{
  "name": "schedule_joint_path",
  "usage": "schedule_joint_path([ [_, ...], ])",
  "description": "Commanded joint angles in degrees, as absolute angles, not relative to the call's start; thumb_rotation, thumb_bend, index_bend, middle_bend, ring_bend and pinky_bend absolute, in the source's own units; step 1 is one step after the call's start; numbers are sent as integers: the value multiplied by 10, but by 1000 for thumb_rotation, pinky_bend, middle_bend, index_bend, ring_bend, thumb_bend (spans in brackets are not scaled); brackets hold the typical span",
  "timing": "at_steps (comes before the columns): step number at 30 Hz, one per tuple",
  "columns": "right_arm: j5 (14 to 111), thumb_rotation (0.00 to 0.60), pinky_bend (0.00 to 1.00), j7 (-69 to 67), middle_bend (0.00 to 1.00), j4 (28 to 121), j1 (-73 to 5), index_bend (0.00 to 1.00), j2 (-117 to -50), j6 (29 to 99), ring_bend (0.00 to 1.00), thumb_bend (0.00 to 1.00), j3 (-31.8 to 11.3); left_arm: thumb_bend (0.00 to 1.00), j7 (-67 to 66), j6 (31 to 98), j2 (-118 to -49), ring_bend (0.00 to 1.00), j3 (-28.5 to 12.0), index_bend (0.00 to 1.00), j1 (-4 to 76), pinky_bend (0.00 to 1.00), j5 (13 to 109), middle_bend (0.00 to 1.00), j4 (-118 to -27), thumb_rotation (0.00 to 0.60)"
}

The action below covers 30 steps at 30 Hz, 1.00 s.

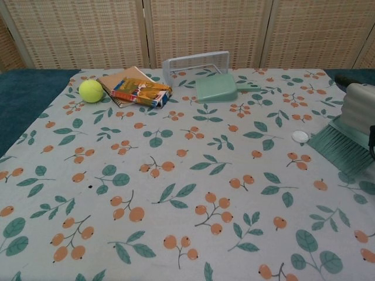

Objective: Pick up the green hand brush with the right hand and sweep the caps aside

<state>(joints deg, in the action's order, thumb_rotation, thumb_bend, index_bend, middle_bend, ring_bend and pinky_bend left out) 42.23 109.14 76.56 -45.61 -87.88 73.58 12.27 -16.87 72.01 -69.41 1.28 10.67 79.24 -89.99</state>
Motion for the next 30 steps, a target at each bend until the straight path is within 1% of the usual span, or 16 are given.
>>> schedule_joint_path([
  [1, 423, 600, 0, 1085, 779, 756, -450, 888, -868, 735, 429, 540, 123, 428, -172, 719, -696, 0, 13, 0, 107, 81, 790, 0, -899, 600],
  [7, 427, 600, 0, 1061, 779, 758, -438, 888, -841, 734, 430, 540, 121, 428, -177, 716, -700, 0, 14, 0, 108, 81, 789, 0, -898, 600],
  [10, 463, 600, 0, 990, 779, 773, -433, 888, -823, 723, 444, 540, 114, 427, -176, 717, -700, 0, 15, 0, 108, 81, 791, 0, -898, 600],
  [15, 508, 600, 0, 870, 779, 814, -426, 890, -785, 728, 446, 540, 79, 428, -170, 722, -699, 0, 16, 0, 106, 81, 795, 0, -898, 600],
  [20, 508, 600, 0, 829, 779, 866, -431, 894, -764, 724, 451, 540, 44, 427, -170, 717, -698, 0, 15, 0, 109, 81, 794, 0, -901, 600],
  [25, 500, 600, 0, 866, 779, 891, -456, 894, -790, 720, 452, 540, 20, 427, -168, 715, -698, 0, 15, 0, 111, 81, 794, 0, -901, 600],
  [30, 457, 600, 0, 938, 779, 868, -485, 894, -843, 711, 452, 540, 5, 427, -165, 716, -697, 0, 15, 0, 110, 81, 794, 0, -899, 600],
])
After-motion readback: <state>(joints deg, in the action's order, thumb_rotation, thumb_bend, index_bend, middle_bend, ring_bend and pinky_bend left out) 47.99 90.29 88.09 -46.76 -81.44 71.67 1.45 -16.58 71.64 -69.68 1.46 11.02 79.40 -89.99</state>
